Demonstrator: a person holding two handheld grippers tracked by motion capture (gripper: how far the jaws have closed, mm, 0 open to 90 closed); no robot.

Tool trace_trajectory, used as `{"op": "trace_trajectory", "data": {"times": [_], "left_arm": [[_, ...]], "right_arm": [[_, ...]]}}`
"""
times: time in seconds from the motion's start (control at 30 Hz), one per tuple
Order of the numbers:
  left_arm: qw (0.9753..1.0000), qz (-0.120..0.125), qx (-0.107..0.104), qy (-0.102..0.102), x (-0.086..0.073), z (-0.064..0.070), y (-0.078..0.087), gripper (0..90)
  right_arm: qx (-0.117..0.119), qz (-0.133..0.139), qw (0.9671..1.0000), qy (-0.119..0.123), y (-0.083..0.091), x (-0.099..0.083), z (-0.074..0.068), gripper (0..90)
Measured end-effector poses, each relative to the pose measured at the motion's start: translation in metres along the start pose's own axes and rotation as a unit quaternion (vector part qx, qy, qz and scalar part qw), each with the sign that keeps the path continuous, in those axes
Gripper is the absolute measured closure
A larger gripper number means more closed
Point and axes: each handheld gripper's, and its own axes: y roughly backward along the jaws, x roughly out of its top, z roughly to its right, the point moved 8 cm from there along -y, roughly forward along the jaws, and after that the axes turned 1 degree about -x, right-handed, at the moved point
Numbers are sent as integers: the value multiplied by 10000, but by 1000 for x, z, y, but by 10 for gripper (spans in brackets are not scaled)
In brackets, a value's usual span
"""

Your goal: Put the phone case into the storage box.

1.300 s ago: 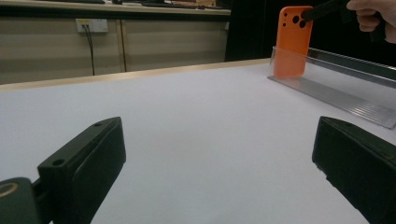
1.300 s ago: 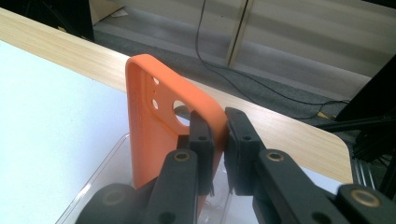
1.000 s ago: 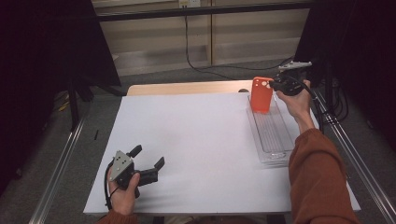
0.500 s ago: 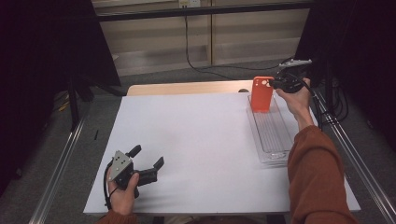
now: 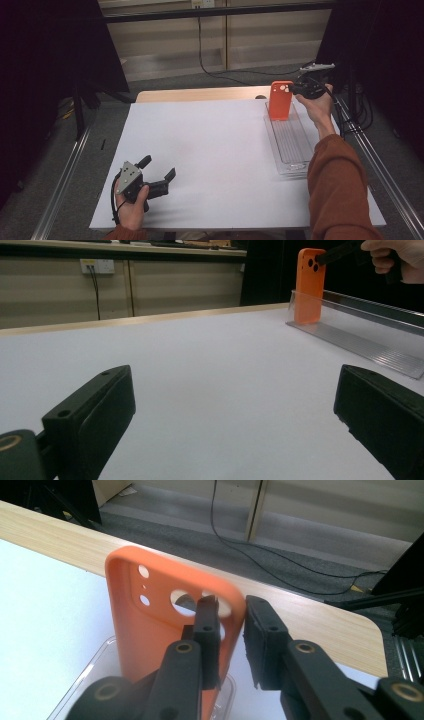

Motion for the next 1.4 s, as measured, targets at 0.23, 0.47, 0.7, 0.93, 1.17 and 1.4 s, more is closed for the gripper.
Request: {"op": "trace_trajectory", "data": {"times": [0.23,0.47,0.7,0.93,1.17,1.4], "left_arm": [[10000,-11,4,-13,0,-1,0,30],[10000,-10,18,-15,0,-1,0,31],[10000,-6,29,-8,0,-1,0,30],[10000,-9,21,5,0,-1,0,30],[10000,-6,39,34,0,-2,-2,29],[10000,-19,77,60,0,-3,-4,29]], "right_arm": [[-33,7,10000,-87,0,-2,4,684],[-27,41,9999,-126,0,-1,3,551],[-26,89,9998,-188,0,-1,2,408],[-37,105,9995,-292,0,-1,2,274],[-119,101,9993,-341,-1,-1,5,142],[-90,124,9992,-379,1,-1,7,90]]}}
